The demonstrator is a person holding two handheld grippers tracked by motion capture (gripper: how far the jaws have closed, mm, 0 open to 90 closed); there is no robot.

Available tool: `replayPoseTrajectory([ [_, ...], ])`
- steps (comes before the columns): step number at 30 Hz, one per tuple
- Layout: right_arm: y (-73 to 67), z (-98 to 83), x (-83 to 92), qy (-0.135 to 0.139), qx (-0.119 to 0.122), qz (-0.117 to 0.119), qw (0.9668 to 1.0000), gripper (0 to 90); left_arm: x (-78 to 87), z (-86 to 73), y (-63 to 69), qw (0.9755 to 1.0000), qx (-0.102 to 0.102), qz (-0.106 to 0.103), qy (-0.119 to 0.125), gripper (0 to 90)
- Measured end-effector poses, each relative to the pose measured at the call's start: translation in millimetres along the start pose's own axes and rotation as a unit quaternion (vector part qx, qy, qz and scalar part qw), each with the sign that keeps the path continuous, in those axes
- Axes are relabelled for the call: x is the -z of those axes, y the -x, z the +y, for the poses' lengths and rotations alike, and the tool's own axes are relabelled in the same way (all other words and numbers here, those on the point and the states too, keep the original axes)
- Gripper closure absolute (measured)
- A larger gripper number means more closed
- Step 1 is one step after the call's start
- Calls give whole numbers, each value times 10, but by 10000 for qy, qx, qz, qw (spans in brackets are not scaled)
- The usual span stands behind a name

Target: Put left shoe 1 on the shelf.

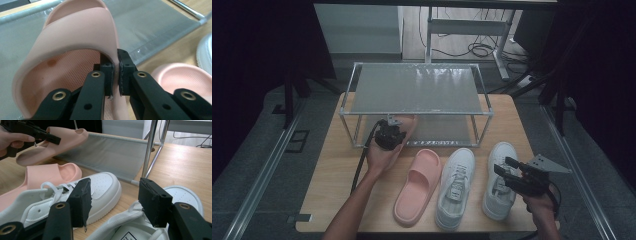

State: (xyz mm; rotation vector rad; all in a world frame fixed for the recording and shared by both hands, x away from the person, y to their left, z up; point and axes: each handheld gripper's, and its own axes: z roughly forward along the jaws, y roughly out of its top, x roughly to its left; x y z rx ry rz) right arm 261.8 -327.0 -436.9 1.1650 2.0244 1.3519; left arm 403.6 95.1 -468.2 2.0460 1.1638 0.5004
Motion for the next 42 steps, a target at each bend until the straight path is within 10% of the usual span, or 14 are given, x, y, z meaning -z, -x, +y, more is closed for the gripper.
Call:
replayPoseTrajectory([
  [13, -30, 18, 7, -7, 50, 64, 10000, 440, -242, -61, 69, 9996, -107, 256, 44, 830],
  [25, -32, 16, -1, -11, 30, 114, 9999, 439, -54, -143, 86, 9992, -141, 318, 216, 516],
  [42, -58, 19, -4, 16, 16, 144, 9999, 439, 591, -676, -9, 9985, 298, -282, 363, 886],
])
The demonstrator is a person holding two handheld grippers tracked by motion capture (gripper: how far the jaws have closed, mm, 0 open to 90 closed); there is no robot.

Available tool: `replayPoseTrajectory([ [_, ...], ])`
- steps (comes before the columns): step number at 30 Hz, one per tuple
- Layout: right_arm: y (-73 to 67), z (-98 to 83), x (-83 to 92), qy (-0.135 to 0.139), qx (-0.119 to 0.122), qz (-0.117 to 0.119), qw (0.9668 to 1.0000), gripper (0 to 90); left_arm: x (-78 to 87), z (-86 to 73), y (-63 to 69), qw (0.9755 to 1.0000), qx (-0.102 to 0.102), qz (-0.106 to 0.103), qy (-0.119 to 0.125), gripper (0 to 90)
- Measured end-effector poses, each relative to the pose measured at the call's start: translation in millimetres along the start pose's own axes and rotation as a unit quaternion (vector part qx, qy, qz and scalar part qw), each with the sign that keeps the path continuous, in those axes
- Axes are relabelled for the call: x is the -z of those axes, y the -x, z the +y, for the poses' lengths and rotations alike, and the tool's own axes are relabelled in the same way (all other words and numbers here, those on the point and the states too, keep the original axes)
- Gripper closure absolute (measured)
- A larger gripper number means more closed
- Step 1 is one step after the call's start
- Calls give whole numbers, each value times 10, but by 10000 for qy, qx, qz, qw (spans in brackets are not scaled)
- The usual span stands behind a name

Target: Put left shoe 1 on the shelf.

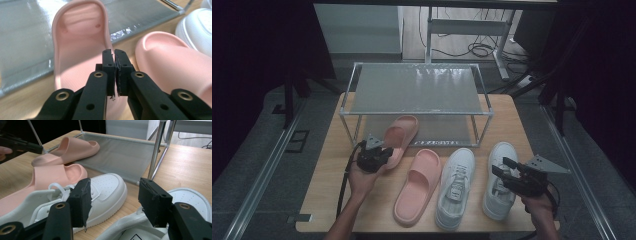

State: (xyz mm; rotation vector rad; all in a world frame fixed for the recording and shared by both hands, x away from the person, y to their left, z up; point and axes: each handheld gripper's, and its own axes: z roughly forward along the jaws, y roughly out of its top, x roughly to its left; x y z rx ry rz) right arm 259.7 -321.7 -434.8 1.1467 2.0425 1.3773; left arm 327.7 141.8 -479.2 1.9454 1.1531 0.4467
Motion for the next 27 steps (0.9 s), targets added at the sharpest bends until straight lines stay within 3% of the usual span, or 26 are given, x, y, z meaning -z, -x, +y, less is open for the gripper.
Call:
replayPoseTrajectory([
  [9, 0, -12, -27, -39, -13, 3, 10000, 439, 173, -90, -40, 9998, 33, -202, -75, 900],
  [19, -6, -14, -39, -52, 17, 14, 10000, 439, 310, -182, -67, 9994, -67, -259, -199, 900],
  [27, -12, -21, -56, -76, 28, 20, 10000, 438, 231, -280, -88, 9974, -136, -358, -614, 900],
])
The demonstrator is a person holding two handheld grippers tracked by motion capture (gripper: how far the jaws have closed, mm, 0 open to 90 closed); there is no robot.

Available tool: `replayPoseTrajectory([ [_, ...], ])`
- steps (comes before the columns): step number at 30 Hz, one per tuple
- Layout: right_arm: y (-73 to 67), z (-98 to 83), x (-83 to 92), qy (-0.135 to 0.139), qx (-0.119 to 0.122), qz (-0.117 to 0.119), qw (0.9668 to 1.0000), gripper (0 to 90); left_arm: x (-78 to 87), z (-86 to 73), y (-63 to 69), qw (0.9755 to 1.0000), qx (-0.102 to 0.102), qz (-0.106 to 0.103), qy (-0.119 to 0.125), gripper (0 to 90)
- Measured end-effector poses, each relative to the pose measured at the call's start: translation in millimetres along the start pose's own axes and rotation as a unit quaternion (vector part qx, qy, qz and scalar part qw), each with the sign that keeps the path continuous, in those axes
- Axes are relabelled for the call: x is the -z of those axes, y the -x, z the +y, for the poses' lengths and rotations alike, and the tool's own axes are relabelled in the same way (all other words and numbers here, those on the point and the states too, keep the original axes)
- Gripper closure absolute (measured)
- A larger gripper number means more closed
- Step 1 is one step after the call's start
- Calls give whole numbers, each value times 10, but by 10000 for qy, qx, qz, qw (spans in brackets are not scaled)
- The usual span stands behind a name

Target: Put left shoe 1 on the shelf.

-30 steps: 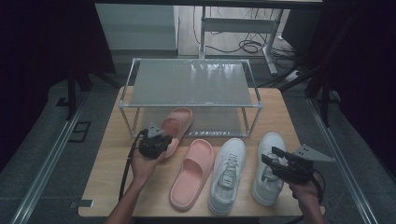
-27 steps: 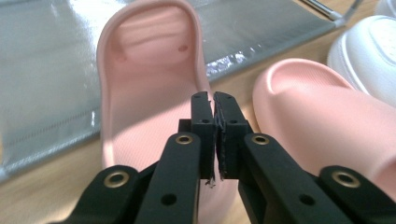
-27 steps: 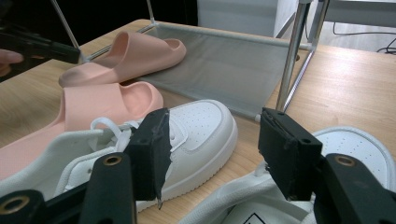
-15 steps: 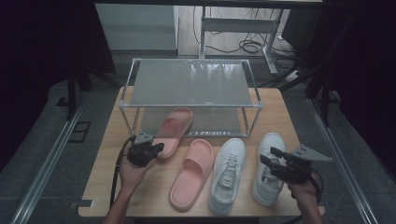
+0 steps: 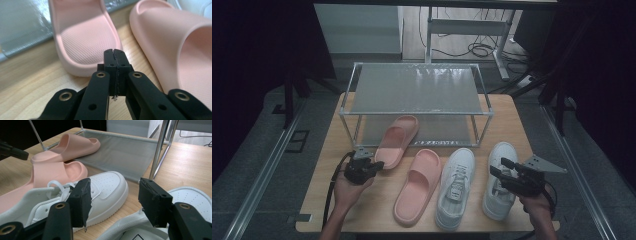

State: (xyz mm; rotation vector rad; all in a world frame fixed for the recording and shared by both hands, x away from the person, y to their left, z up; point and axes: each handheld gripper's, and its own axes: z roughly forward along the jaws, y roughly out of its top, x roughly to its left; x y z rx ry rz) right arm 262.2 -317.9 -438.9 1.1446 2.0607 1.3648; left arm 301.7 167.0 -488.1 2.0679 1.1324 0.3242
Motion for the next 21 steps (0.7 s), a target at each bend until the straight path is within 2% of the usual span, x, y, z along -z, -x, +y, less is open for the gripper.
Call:
replayPoseTrajectory([
  [13, 12, 3, 7, 13, 12, -12, 10000, 438, 20, -83, 4, 9998, 74, -86, -140, 900],
  [18, 19, 2, 12, 14, 6, -14, 10000, 438, -13, -125, -16, 9996, 134, -72, -231, 900],
  [21, 18, 2, 11, 12, 8, -7, 10000, 438, -39, -129, -17, 9995, 100, -89, -295, 900],
])
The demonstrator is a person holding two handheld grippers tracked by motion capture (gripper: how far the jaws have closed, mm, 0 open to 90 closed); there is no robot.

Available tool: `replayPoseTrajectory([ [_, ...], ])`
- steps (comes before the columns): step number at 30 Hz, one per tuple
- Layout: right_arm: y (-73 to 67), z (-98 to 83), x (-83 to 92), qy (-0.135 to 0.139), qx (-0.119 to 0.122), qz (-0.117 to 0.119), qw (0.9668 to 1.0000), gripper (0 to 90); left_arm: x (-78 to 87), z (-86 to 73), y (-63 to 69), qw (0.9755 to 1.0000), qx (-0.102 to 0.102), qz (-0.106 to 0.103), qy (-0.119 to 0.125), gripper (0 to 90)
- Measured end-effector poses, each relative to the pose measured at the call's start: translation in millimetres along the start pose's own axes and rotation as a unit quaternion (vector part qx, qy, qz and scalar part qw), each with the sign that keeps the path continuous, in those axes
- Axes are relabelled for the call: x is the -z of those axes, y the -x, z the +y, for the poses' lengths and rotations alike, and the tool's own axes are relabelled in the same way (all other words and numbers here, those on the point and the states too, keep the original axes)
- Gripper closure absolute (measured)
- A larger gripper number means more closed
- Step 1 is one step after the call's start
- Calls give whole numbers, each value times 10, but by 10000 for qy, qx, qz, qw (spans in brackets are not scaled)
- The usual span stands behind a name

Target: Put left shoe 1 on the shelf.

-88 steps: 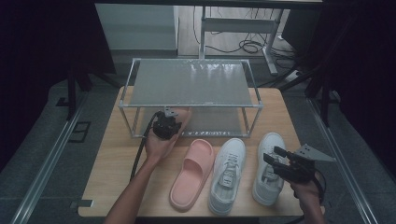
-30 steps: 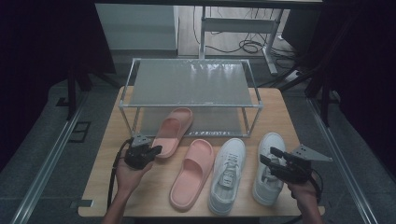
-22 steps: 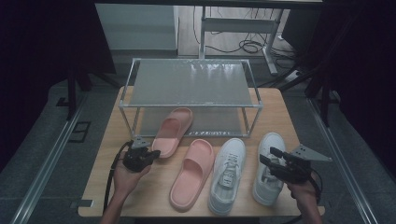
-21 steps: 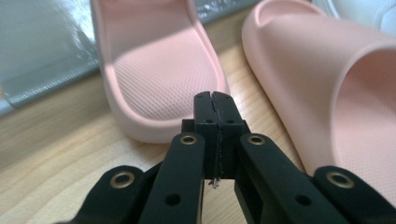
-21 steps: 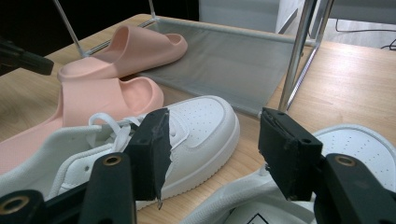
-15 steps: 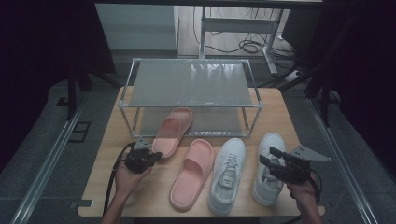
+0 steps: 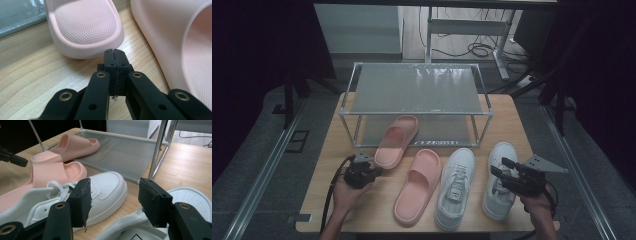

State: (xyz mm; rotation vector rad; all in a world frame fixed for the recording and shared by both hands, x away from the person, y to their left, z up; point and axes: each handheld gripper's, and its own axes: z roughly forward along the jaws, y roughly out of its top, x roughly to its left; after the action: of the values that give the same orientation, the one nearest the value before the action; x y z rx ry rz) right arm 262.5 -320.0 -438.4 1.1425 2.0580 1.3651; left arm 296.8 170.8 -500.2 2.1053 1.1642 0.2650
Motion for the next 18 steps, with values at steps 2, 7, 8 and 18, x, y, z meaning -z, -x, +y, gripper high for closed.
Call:
replayPoseTrajectory([
  [2, -2, 0, -3, -11, -9, -4, 10000, 438, -29, -4, 4, 10000, -8, -24, -54, 900],
  [7, -11, -2, -13, -11, 11, -10, 10000, 438, -92, -8, 17, 9999, -19, -59, -125, 900],
  [8, -9, -1, -10, -12, 5, -10, 10000, 438, -98, -7, 18, 9999, -17, -70, -131, 900],
  [18, -16, -1, -19, -27, 10, -17, 10000, 438, -108, 8, 7, 9999, 7, -68, -108, 900],
])
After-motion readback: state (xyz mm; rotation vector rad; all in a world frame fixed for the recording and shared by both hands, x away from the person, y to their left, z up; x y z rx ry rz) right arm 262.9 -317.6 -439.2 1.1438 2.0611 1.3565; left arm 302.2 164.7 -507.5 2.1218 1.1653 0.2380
